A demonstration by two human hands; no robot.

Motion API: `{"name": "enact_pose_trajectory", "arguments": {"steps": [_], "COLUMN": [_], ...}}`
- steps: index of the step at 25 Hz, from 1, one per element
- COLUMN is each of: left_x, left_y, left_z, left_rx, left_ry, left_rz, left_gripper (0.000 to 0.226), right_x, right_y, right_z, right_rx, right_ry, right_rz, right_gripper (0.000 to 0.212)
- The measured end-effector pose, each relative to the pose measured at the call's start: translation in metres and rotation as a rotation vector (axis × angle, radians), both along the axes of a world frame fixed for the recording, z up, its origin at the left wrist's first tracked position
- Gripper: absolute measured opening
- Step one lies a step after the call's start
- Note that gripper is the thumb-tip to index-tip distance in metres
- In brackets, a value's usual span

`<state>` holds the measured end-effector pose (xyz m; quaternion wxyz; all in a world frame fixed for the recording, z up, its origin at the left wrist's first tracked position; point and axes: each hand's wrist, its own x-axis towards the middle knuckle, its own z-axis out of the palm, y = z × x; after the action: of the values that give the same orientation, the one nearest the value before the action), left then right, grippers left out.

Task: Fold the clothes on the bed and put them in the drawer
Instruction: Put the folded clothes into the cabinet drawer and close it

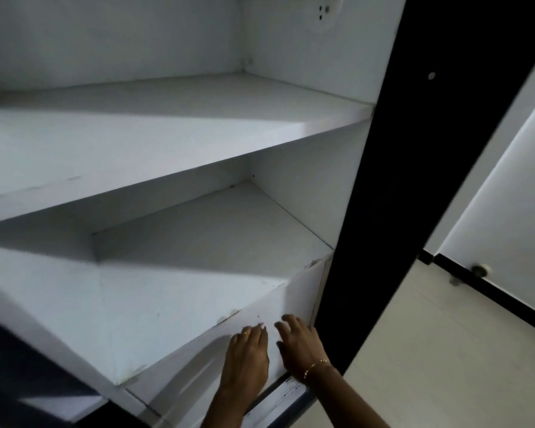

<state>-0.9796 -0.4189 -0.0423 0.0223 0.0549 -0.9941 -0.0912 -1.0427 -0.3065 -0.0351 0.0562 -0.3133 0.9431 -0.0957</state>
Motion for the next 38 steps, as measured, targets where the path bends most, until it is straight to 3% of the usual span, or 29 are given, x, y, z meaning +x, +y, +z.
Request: {"name": "enact_pose_trajectory", "arguments": {"steps": [8, 14, 17, 22, 24, 26, 28, 32, 35, 38], "left_x": [-0.035, -0.035, -0.030, -0.014, -0.005, -0.003, -0.002, 0.004, 0.005, 0.004], "left_y": [-0.013, -0.022, -0.023, -0.021, -0.024, -0.028, -0.033, -0.028, -0.026, -0.016], "left_z": [-0.057, -0.084, -0.099, -0.110, -0.099, -0.103, -0.107, -0.103, -0.104, -0.110], "left_rx": [0.023, -0.037, -0.054, -0.045, -0.038, -0.073, -0.074, -0.049, -0.235, -0.309], "left_ry": [-0.140, -0.036, -0.088, -0.297, -0.475, -0.335, -0.277, -0.431, -0.276, -0.244], "left_rz": [0.017, -0.021, -0.068, 0.003, 0.073, 0.107, 0.041, 0.022, -0.001, 0.026], "left_gripper": [0.072, 0.058, 0.050, 0.062, 0.070, 0.059, 0.065, 0.085, 0.071, 0.082], "right_x": [-0.040, -0.051, -0.048, -0.026, -0.019, -0.017, -0.019, -0.016, -0.012, -0.013], "right_y": [-0.021, -0.037, -0.039, -0.044, -0.051, -0.057, -0.059, -0.052, -0.046, -0.040], "right_z": [-0.076, -0.096, -0.102, -0.119, -0.127, -0.125, -0.125, -0.129, -0.123, -0.112], "right_rx": [-0.010, -0.062, -0.072, -0.023, -0.004, -0.021, -0.060, -0.088, -0.057, 0.027], "right_ry": [-0.102, -0.169, -0.161, -0.090, -0.029, 0.037, 0.080, 0.036, 0.033, 0.063], "right_rz": [0.094, 0.102, 0.106, 0.251, 0.274, 0.237, 0.196, 0.161, 0.143, 0.145], "right_gripper": [0.077, 0.082, 0.090, 0.076, 0.066, 0.056, 0.055, 0.070, 0.076, 0.102]}}
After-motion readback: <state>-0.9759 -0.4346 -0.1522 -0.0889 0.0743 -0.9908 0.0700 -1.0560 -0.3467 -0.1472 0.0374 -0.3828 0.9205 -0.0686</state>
